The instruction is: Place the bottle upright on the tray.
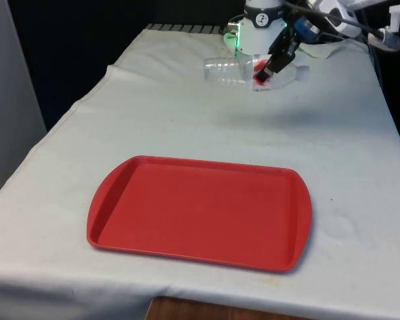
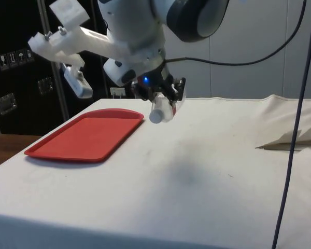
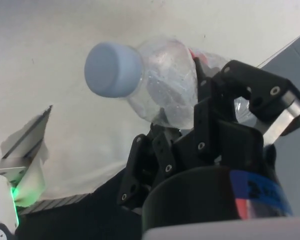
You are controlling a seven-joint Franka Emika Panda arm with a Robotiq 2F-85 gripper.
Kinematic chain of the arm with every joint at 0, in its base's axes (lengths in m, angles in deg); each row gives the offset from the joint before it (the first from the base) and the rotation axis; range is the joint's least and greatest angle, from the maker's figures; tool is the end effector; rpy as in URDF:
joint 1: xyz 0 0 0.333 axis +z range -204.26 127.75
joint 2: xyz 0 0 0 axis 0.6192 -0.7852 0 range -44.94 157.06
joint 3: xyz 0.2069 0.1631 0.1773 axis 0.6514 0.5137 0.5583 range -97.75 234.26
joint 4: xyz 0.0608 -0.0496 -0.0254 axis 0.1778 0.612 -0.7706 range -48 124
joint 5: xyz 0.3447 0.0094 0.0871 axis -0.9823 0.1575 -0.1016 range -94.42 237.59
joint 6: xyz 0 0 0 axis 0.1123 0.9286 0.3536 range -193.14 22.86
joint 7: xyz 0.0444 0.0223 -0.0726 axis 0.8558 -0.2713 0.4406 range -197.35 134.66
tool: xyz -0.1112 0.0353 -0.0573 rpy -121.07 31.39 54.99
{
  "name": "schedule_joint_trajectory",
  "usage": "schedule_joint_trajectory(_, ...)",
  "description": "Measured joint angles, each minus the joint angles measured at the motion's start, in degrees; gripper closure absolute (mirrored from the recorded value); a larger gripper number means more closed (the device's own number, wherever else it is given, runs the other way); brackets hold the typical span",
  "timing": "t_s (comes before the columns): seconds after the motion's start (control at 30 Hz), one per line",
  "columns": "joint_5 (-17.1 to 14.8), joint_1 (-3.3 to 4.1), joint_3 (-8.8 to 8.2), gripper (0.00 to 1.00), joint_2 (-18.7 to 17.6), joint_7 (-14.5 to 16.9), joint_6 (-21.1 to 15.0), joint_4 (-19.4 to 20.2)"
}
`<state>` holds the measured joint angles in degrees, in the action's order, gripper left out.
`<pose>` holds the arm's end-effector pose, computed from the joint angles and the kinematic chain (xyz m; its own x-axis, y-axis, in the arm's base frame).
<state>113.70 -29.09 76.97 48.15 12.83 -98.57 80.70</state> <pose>0.4515 0.0985 0.2795 -0.0071 0.8095 -0.5871 0.9999 0.0106 0.0025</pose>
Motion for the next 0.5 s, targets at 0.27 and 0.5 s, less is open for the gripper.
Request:
schedule_joint_trajectory(0.27,-2.18,-0.11,-0.06,0.66,0.97,1.60,-0.52,0.00)
schedule_joint_trajectory(0.5,-4.41,-0.34,-0.34,0.66,0.97,3.04,-2.58,0.06)
